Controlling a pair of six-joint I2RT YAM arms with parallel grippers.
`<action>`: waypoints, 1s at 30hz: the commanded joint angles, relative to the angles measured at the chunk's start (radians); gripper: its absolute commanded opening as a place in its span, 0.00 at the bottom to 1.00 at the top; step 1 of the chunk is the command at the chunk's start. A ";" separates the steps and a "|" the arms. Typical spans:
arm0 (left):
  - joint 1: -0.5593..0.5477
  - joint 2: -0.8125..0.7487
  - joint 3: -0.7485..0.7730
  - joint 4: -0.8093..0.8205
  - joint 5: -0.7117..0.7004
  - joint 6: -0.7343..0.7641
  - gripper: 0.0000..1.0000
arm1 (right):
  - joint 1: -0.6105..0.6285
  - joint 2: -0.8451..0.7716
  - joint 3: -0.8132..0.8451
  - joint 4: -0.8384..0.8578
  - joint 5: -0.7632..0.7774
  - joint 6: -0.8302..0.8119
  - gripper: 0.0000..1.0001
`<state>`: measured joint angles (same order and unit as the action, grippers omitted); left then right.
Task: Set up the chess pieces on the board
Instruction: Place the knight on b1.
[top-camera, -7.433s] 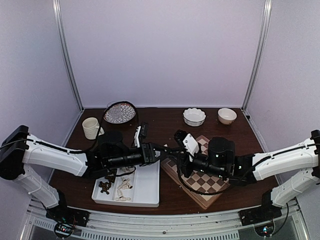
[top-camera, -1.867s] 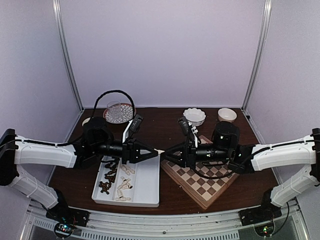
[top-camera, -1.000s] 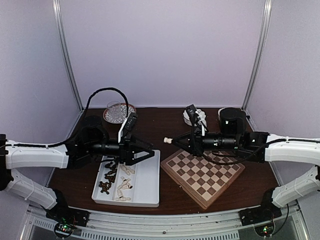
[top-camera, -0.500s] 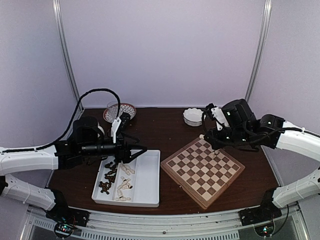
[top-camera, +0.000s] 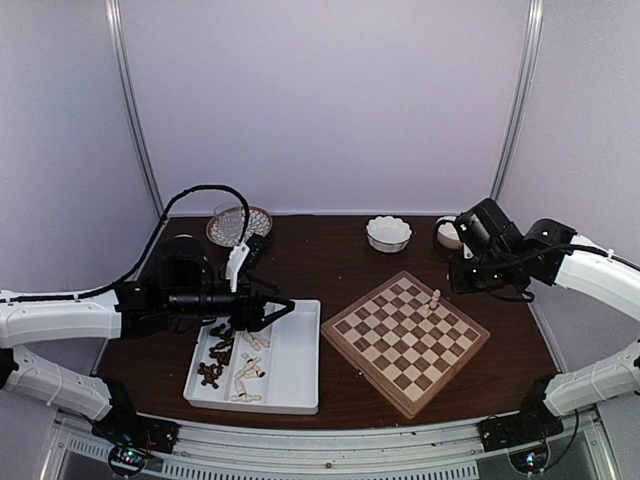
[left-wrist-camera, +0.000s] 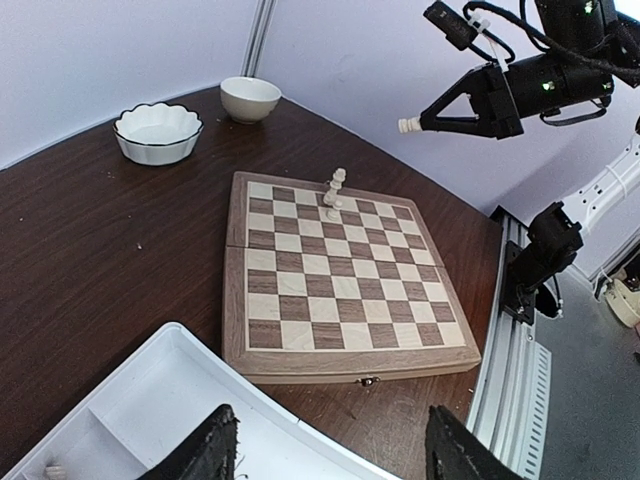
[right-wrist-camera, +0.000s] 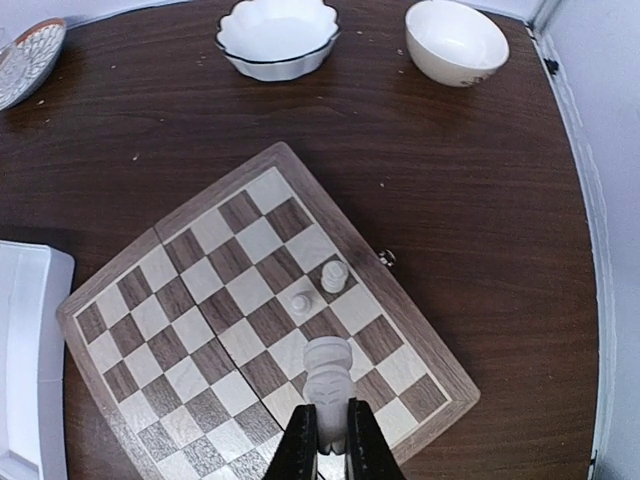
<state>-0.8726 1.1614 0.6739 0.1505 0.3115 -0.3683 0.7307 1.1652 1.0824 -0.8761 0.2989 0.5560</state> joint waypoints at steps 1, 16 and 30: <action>-0.003 -0.005 0.020 0.014 0.011 0.011 0.63 | -0.015 0.012 0.019 -0.114 0.097 0.124 0.00; -0.003 -0.023 0.018 0.005 0.005 0.012 0.62 | -0.135 0.278 0.078 -0.189 0.002 0.064 0.00; -0.003 -0.026 0.018 0.004 0.012 0.005 0.62 | -0.259 0.306 -0.046 -0.110 -0.191 0.044 0.00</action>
<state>-0.8726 1.1522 0.6739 0.1474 0.3141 -0.3683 0.5034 1.4631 1.0733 -1.0199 0.1734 0.6201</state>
